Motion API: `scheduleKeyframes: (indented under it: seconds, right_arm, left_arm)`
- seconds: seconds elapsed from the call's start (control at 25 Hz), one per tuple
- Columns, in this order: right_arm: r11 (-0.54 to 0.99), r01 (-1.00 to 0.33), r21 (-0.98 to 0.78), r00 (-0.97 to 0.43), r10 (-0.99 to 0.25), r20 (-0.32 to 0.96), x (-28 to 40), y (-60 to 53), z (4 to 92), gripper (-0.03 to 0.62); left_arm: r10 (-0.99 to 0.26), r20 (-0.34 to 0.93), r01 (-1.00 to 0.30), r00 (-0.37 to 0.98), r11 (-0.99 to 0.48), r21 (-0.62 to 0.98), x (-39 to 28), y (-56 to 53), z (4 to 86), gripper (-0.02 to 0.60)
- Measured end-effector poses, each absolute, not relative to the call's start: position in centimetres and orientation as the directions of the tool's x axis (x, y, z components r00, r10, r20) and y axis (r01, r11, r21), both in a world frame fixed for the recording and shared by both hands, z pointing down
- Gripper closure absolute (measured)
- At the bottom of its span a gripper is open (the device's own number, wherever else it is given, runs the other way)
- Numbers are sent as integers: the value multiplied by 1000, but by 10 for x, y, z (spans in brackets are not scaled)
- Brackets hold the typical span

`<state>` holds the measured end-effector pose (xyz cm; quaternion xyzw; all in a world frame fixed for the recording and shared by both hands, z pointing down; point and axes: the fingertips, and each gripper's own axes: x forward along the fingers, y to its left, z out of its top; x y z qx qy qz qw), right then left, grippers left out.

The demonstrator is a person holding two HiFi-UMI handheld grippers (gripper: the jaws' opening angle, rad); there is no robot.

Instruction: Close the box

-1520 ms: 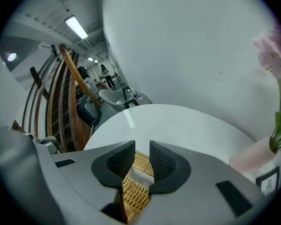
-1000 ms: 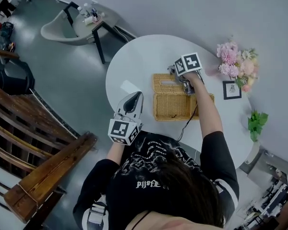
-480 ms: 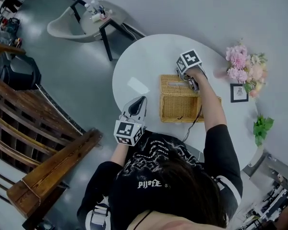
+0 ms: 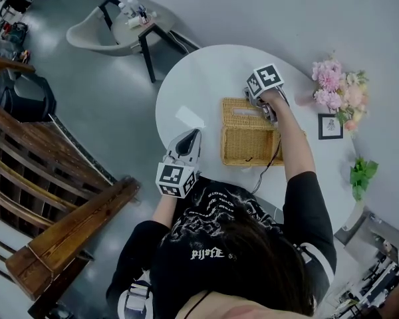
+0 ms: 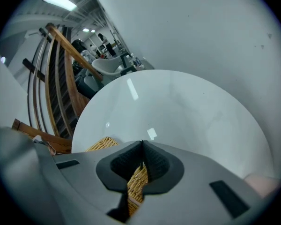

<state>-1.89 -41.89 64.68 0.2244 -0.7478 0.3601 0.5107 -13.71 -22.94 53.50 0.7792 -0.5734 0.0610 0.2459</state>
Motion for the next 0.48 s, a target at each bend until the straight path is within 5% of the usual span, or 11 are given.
scheduleKeyframes:
  seconds: [0.48]
  right_arm:
    - [674,-710,-205,-460,-224,859,-13,-417,564,557]
  left_arm:
    - [-863,367,-918,348,-235,320,-117,-211,526,555]
